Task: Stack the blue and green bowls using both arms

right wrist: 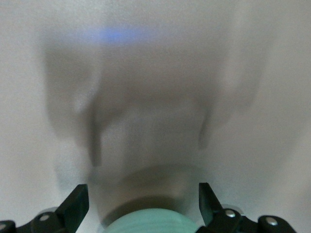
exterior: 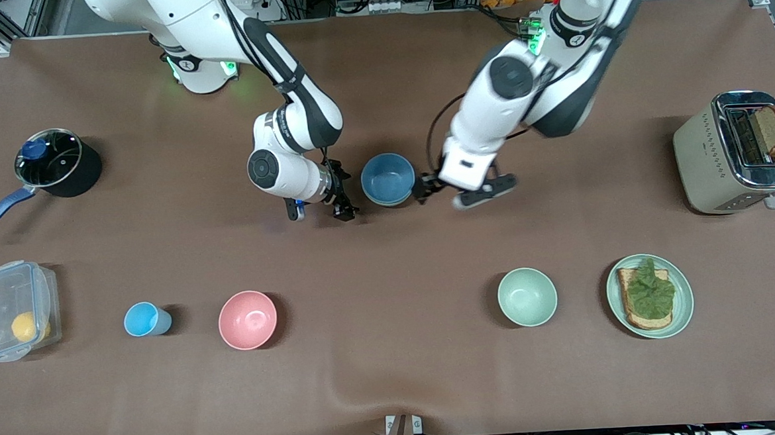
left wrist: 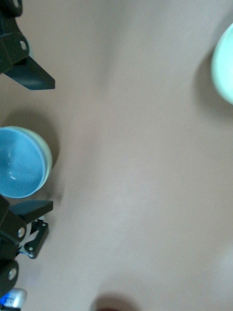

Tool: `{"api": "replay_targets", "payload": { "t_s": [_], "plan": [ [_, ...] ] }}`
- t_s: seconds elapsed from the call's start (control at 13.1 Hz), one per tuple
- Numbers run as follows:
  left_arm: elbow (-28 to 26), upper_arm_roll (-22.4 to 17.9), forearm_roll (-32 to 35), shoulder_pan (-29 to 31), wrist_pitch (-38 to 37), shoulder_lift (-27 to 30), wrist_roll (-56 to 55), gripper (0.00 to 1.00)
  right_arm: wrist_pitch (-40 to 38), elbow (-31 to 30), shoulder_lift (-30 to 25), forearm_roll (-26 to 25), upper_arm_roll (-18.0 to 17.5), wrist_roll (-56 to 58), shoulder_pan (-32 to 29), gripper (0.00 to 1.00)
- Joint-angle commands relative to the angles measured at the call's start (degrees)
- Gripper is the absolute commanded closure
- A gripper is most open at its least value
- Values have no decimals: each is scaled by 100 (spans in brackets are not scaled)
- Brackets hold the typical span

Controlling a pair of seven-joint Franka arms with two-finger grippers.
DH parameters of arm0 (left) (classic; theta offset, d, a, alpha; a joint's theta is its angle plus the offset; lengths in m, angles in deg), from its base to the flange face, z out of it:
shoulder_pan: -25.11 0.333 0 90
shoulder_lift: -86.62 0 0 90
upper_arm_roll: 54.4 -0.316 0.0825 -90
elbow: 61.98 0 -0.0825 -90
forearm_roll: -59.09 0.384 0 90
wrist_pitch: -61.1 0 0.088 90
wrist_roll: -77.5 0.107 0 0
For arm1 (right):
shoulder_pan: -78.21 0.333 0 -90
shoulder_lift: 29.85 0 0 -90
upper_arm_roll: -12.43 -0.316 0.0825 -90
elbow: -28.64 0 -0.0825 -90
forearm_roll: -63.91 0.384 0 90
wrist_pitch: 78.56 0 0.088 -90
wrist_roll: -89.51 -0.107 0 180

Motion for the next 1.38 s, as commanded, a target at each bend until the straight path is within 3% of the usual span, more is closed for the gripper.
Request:
{"api": "replay_targets", "payload": {
  "t_s": [0.0, 0.23, 0.38, 0.61, 0.77, 1.0, 1.15, 1.3],
  "plan": [
    [279, 13, -29, 574, -1071, 732, 872, 0, -298, -58, -107, -399, 49, 139, -72, 0],
    [1597, 13, -37, 1330, -2768, 584, 2629, 0, -912, -67, -203, -812, 312, 296, -134, 0],
    [2064, 13, -37, 1753, -3377, 522, 3571, 0, -1606, -66, -388, -892, 715, 805, -125, 0],
    [2714, 4, -20, 2228, -4308, 347, 3707, 0, -2634, -58, -748, -1347, 1392, 1657, -125, 0],
    [2831, 4, 207, 2378, -4416, 302, 3725, 0, -3058, -75, -1064, -2111, 1683, 2237, -125, 0],
    [2857, 4, 472, 2414, -4469, 372, 3734, 0, -3331, -67, -1416, -2833, 2035, 3142, -195, 0],
    [2849, 4, 472, 2414, -4495, 407, 3734, 0, -3454, -75, -1723, -2984, 2350, 3721, -309, 0],
    [2849, 4, 473, 2414, -4495, 408, 3742, 0, -3700, -58, -1978, -3011, 2693, 5377, -616, 0]
  ]
}}
